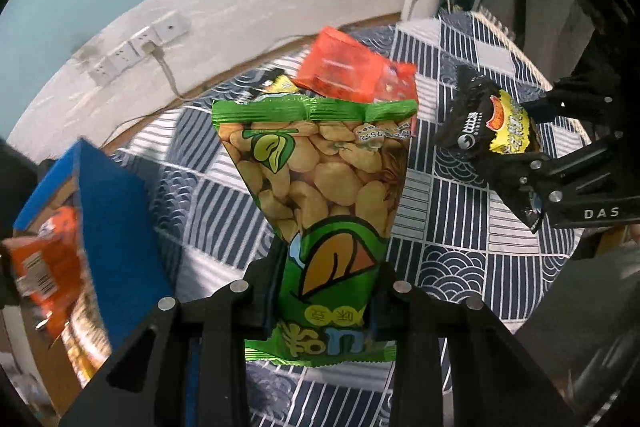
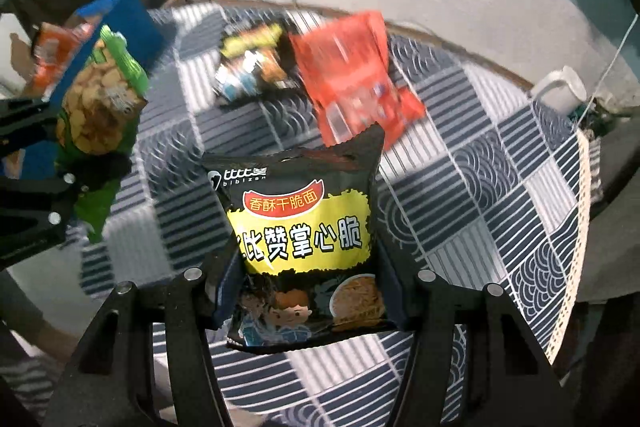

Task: Organize snacks
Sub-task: 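Lift both held packets and carry them over the cardboard box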

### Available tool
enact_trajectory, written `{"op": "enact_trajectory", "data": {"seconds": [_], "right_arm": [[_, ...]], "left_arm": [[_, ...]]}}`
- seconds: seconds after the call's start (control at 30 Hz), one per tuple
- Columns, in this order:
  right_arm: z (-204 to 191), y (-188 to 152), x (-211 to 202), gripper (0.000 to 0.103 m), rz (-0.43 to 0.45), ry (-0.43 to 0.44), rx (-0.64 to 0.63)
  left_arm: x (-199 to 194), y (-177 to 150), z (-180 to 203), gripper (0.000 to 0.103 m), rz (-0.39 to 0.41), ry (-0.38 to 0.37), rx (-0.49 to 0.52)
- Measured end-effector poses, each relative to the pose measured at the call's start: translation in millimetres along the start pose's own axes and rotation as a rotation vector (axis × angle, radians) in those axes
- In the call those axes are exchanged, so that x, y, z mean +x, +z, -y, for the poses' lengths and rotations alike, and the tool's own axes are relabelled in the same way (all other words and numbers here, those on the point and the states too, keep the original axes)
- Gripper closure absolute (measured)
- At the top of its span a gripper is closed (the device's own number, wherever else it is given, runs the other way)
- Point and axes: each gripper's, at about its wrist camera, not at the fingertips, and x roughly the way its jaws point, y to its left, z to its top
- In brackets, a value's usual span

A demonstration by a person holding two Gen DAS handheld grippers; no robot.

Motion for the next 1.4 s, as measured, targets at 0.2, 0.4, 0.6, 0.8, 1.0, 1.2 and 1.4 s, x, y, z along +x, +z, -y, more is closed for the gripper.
{"op": "enact_trajectory", "data": {"seconds": [0.2, 0.4, 0.6, 0.8, 1.0, 1.2, 1.4], "right_arm": [[-28, 12, -31, 0.044, 0.056, 0.013, -0.008], [-50, 24, -52, 0.044, 0.098, 0.036, -0.027], [-74, 34, -59, 0.044, 0.118, 0.061, -0.063], [-103, 48, -64, 0.044, 0.135, 0.091, -0.11], [-130, 62, -63, 0.044, 0.144, 0.112, -0.144], [-158, 79, -61, 0.044, 0.149, 0.13, -0.178], [-191, 95, -56, 0.044, 0.148, 0.153, -0.22]], "left_arm": [[-36, -8, -18, 0.071, 0.05, 0.021, -0.038], [-64, -18, -36, 0.071, 0.095, 0.039, -0.068], [-84, -29, -53, 0.071, 0.119, 0.059, -0.096], [-97, -38, -70, 0.071, 0.142, 0.101, -0.116], [-102, -49, -94, 0.071, 0.144, 0.113, -0.161], [-111, -66, -124, 0.071, 0.15, 0.135, -0.218], [-112, -90, -161, 0.071, 0.134, 0.18, -0.278]]}}
